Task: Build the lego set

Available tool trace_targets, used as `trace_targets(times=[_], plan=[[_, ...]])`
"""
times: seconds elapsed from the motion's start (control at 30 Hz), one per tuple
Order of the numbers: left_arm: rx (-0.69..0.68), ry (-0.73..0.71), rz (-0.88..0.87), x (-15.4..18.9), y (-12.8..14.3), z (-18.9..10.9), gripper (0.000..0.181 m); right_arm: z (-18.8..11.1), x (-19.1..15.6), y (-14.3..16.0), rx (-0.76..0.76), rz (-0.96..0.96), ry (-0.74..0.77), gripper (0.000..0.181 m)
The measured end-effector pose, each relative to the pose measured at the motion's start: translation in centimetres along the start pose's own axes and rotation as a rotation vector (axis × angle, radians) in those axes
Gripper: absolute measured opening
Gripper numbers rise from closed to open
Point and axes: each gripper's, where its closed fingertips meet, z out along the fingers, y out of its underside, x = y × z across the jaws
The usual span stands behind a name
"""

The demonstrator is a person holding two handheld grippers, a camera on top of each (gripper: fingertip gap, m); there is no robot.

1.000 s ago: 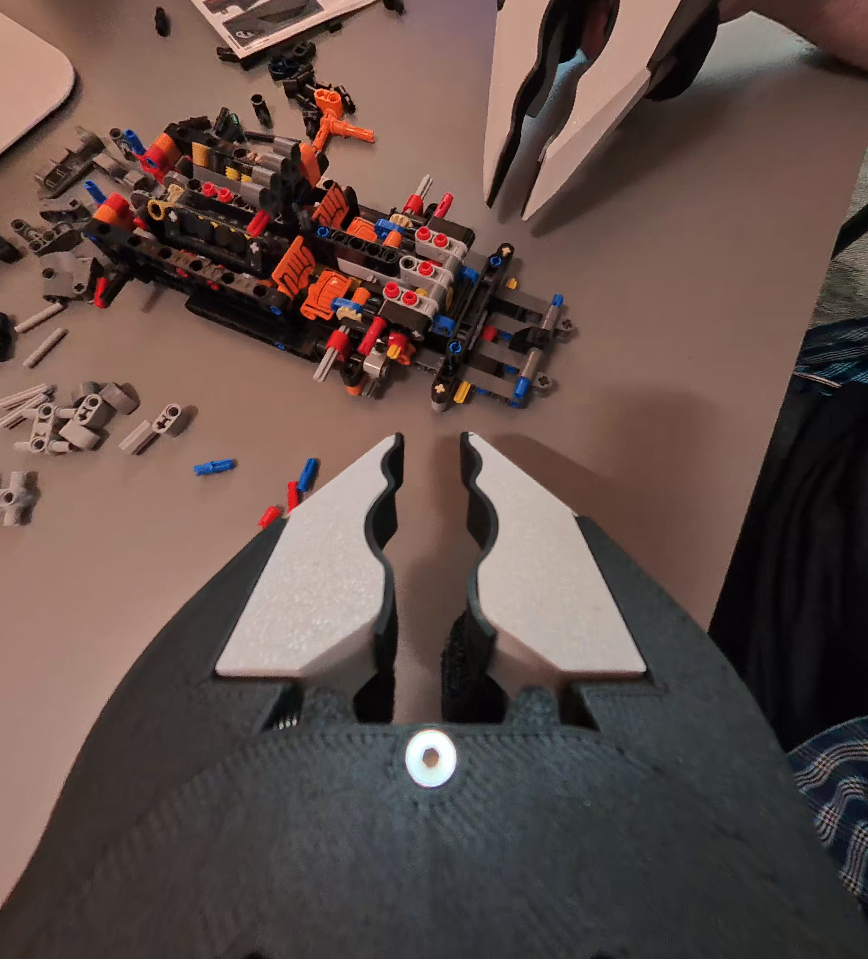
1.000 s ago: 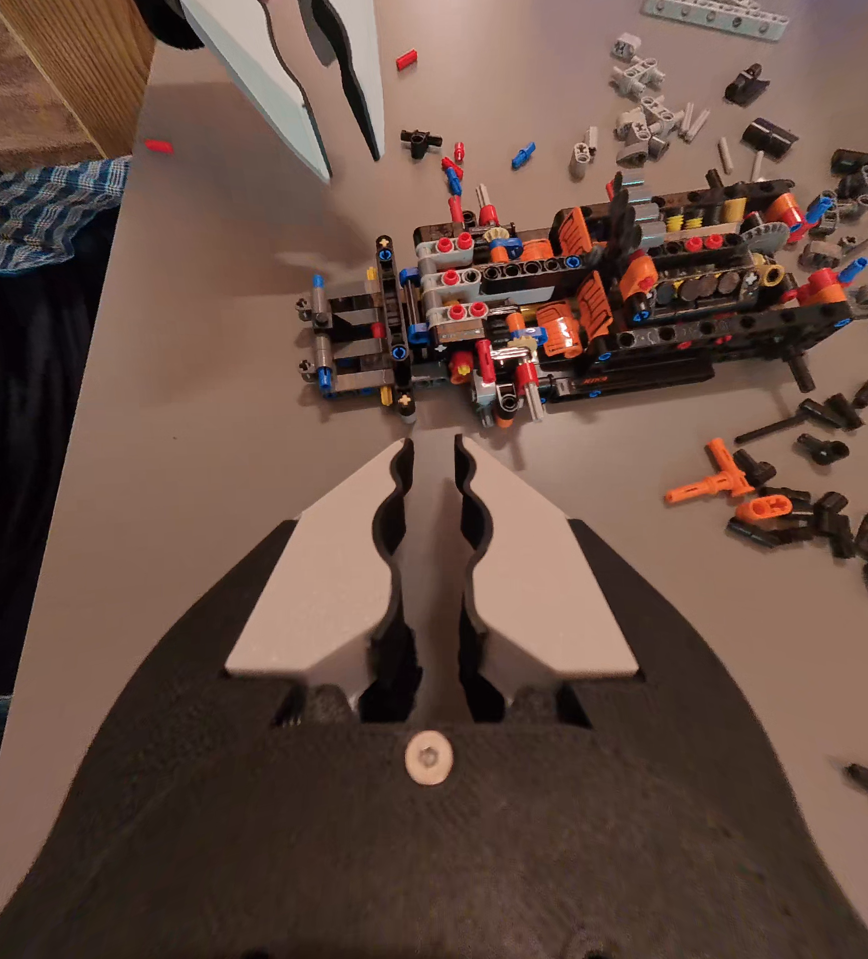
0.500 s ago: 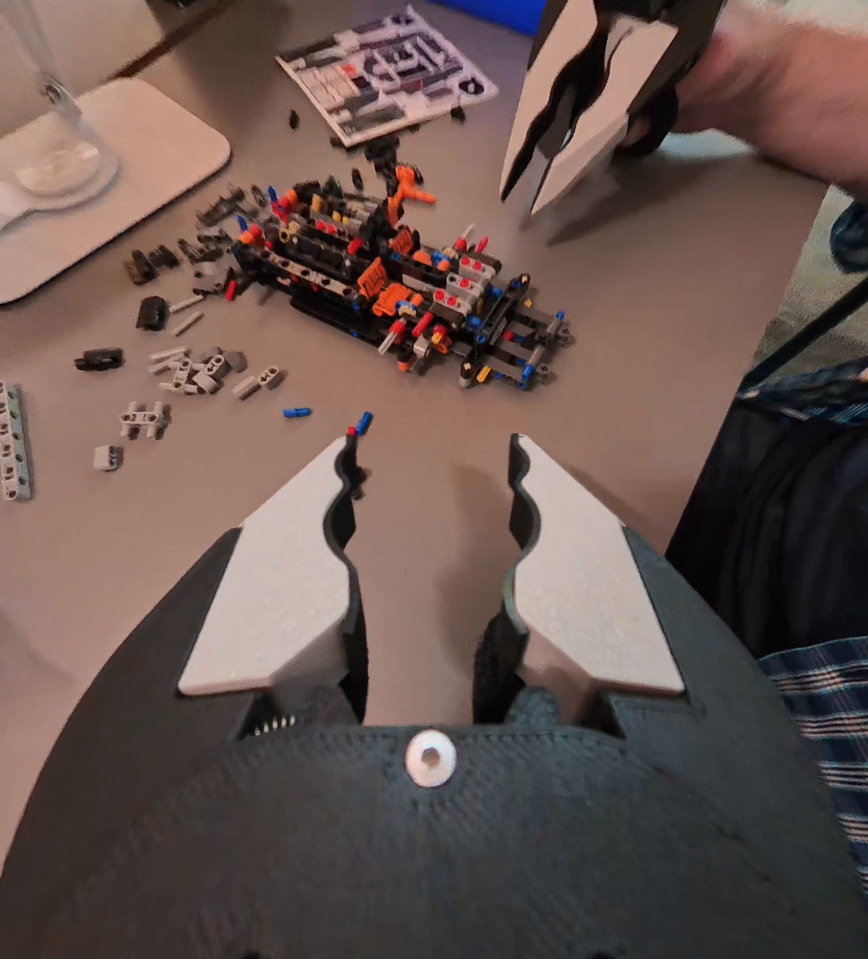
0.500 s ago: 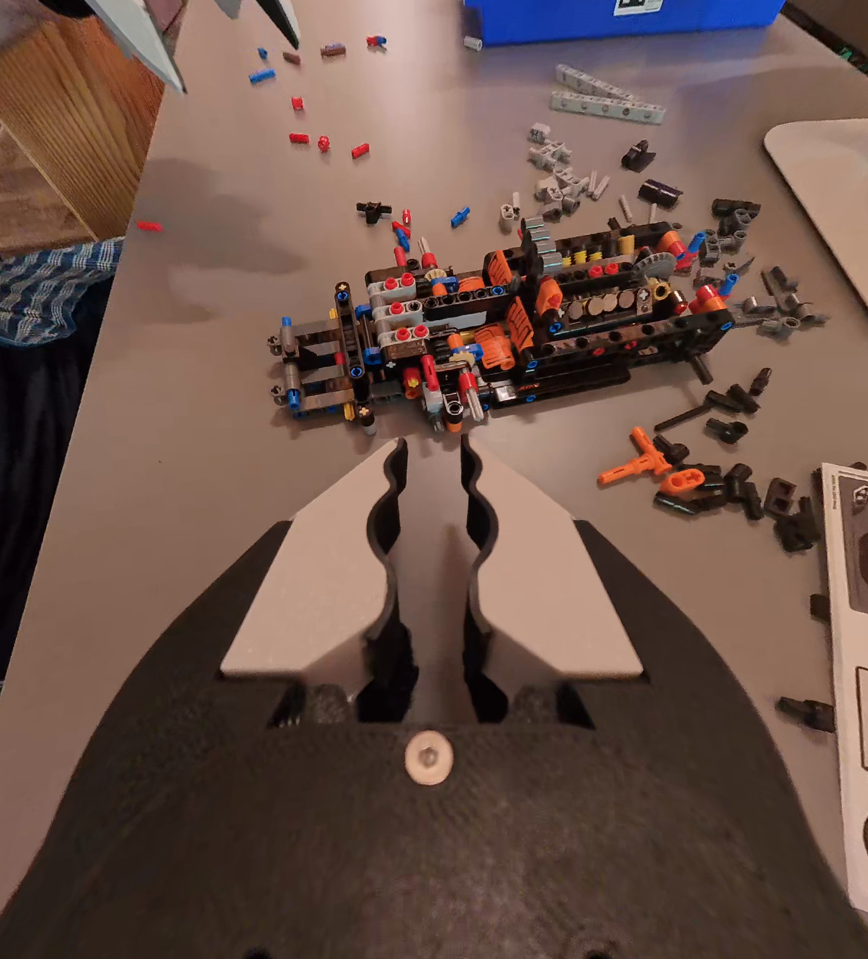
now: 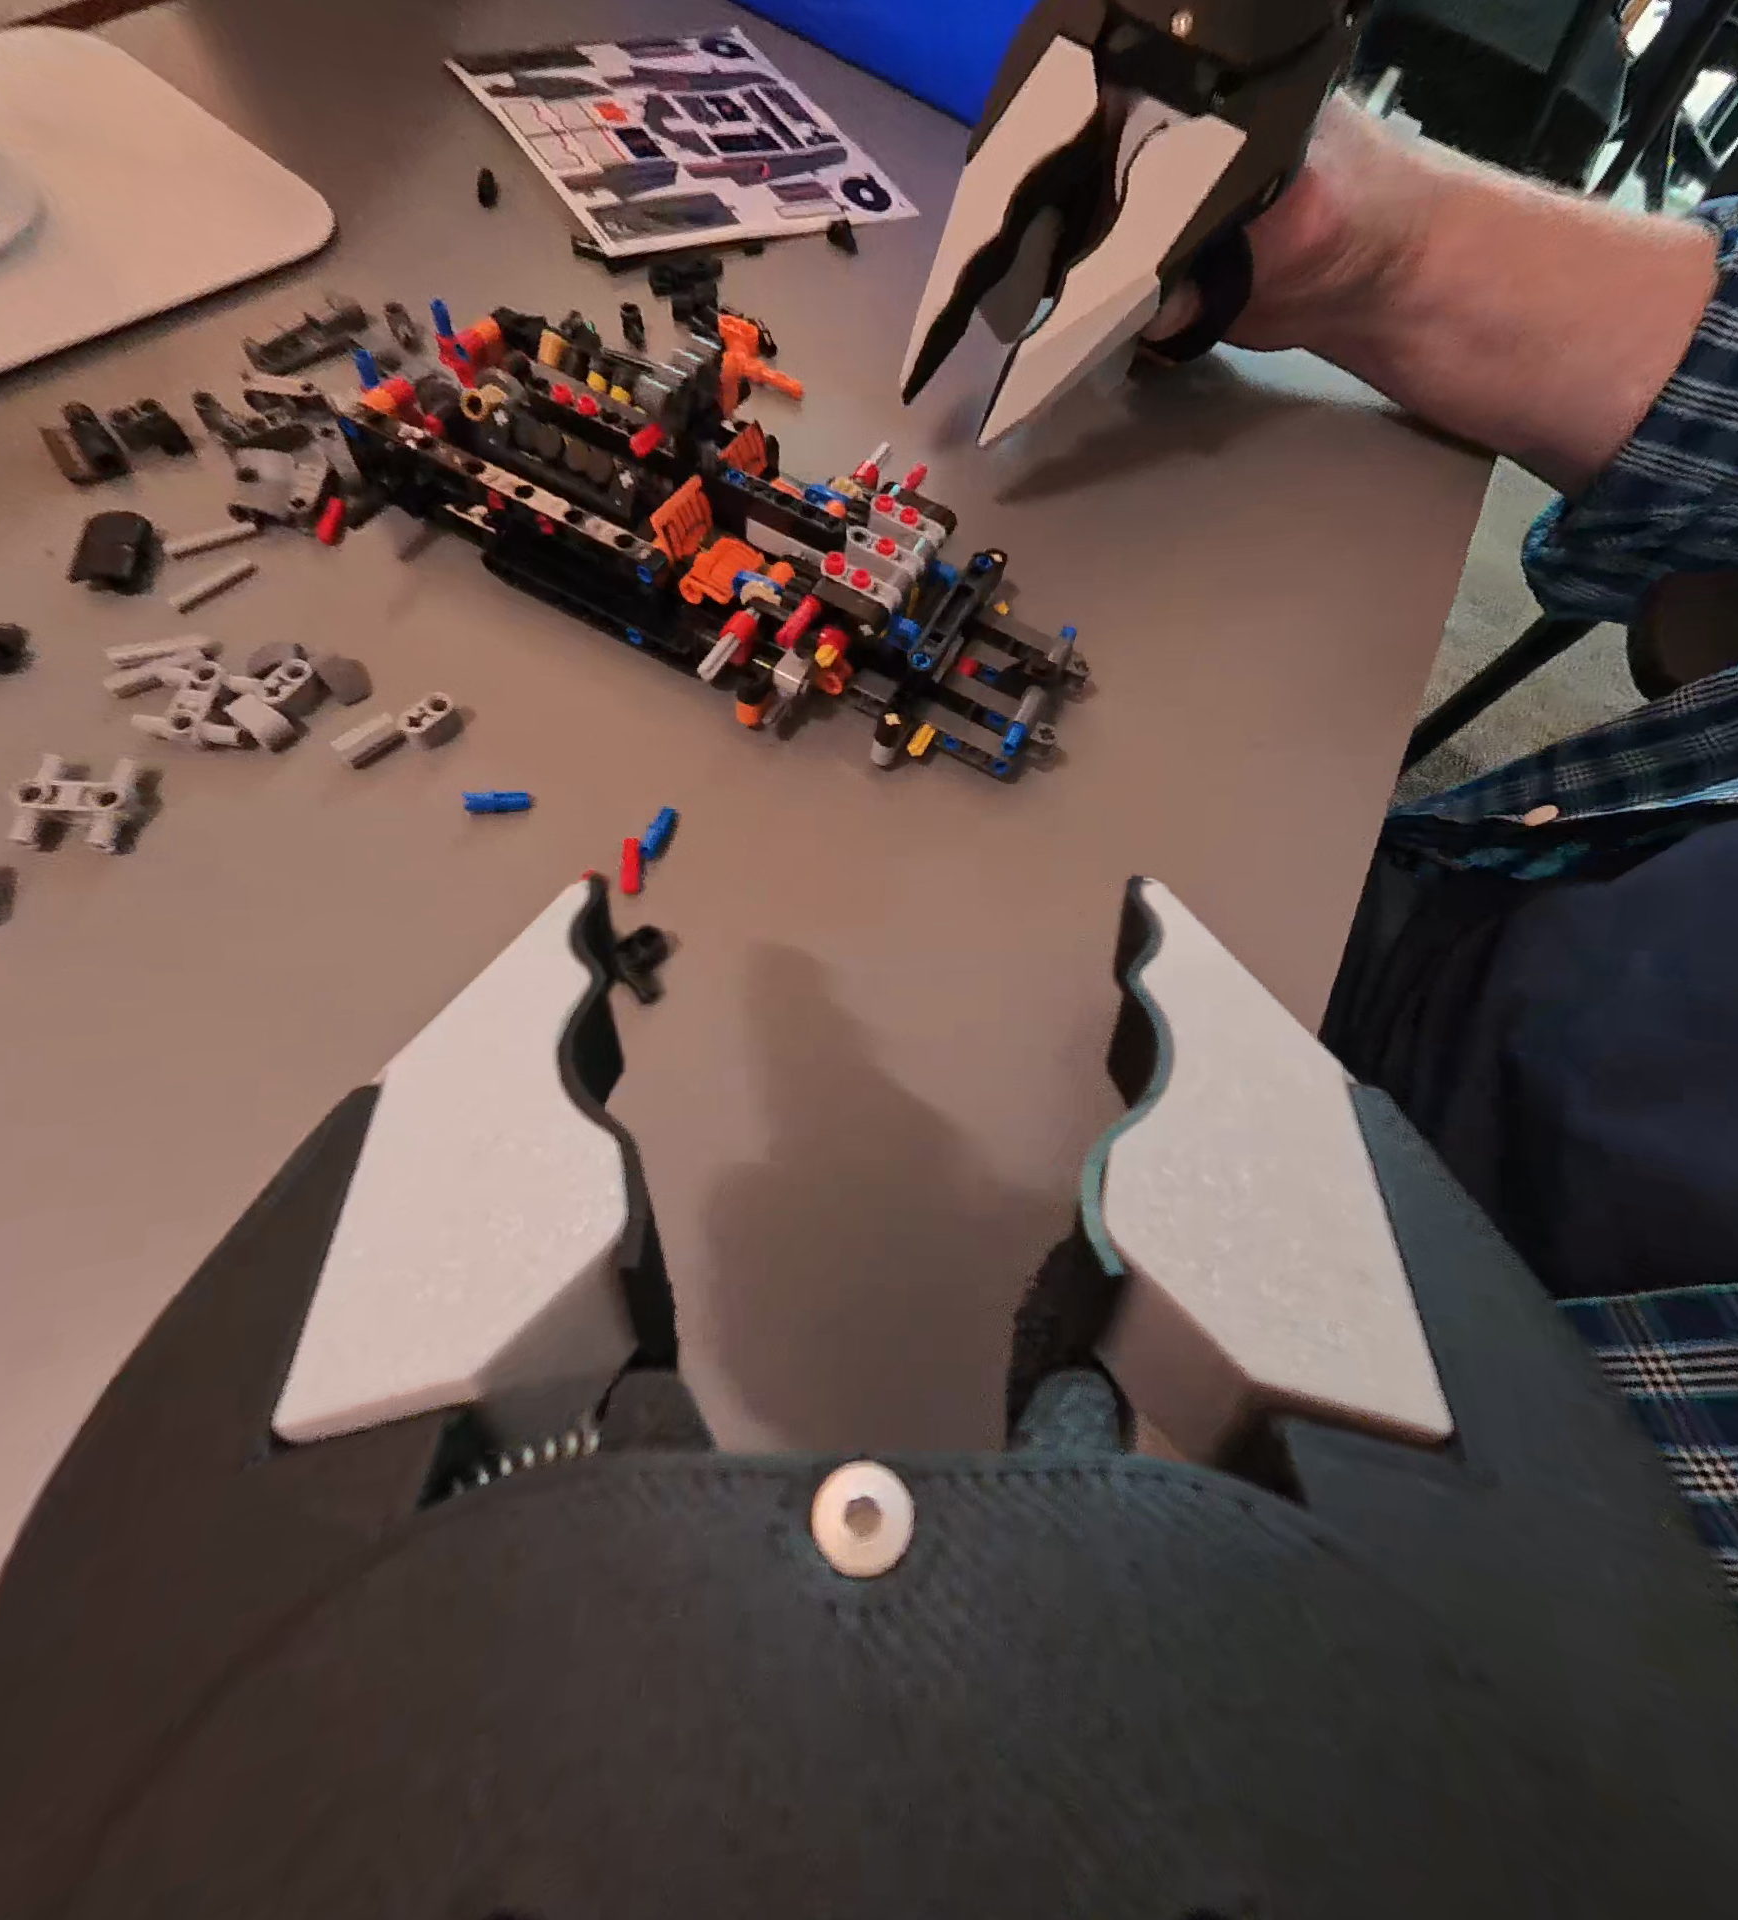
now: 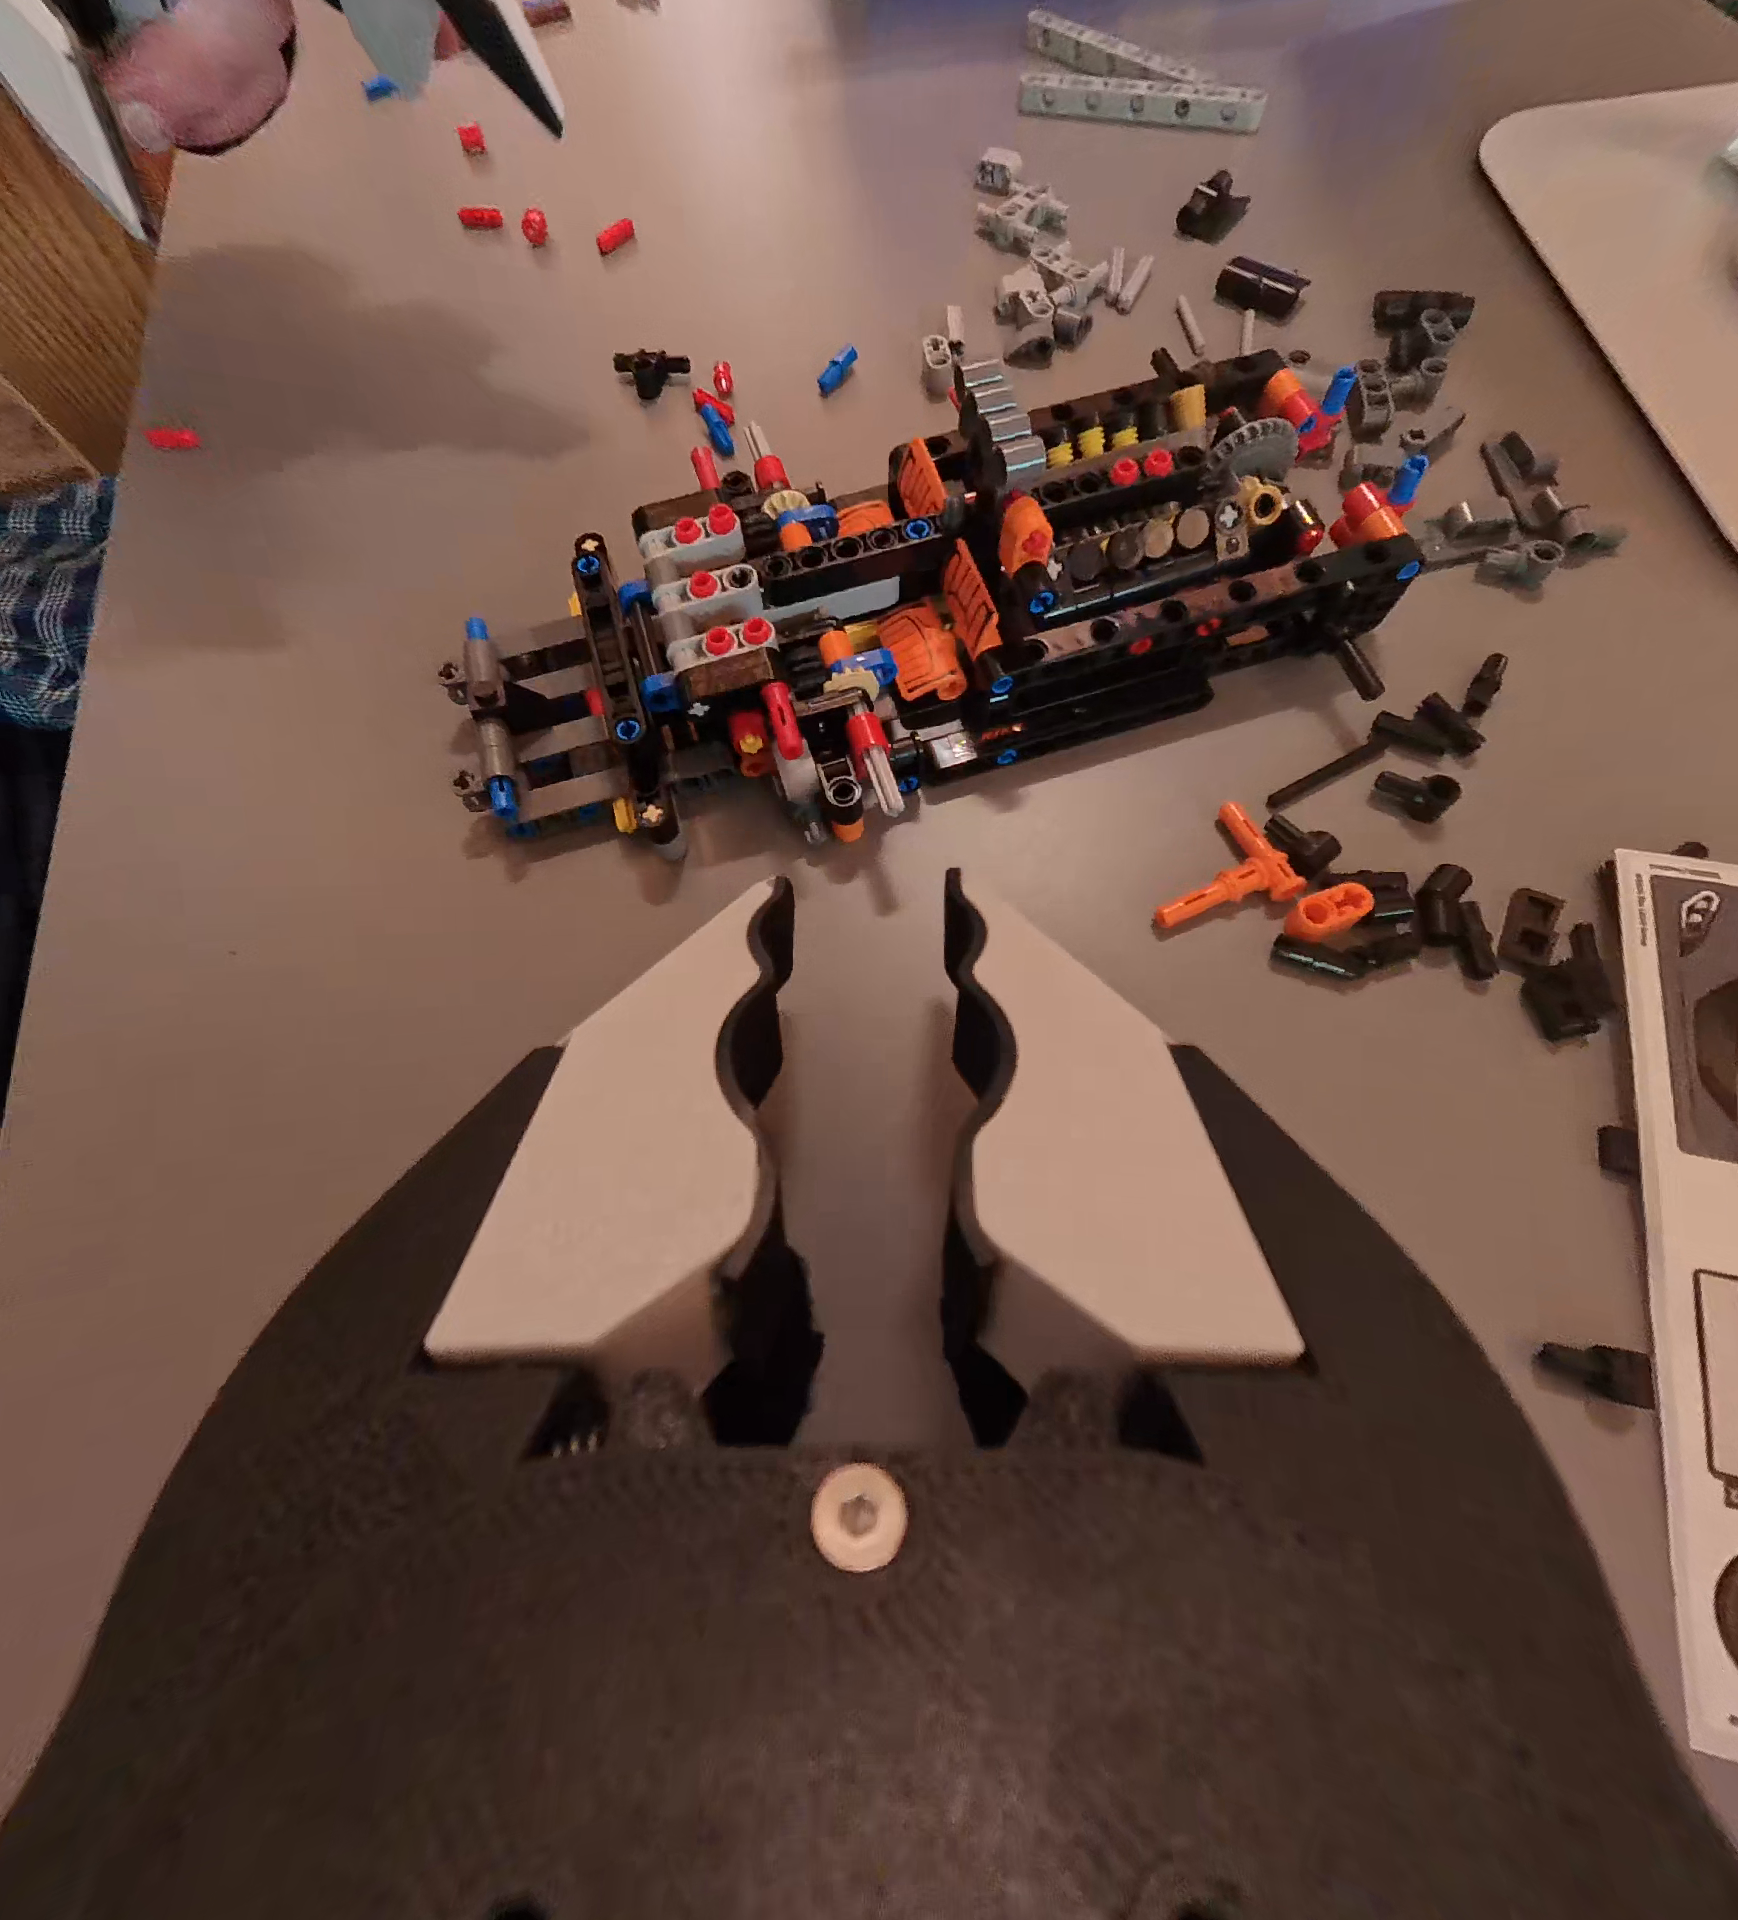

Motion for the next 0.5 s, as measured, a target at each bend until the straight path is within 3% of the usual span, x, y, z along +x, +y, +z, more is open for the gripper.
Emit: trace_targets(times=[0.07,0.13,0.5], plan=[[0.013,0.012,-0.026,-0.6,-0.1,-0.3,0.11,0.1,0.3,0.1,-0.005,0.011,0.014,0.027],[0.001,-0.001,-0.016,-1.4,0.3,-0.6,0.11,0.1,0.5,0.1,-0.007,0.021,0.028,0.027],[0.035,-0.032,0.114,-2.6,-0.5,-0.7,0.052,0.8,1.5,0.9,-0.073,0.075,0.077,0.028]])
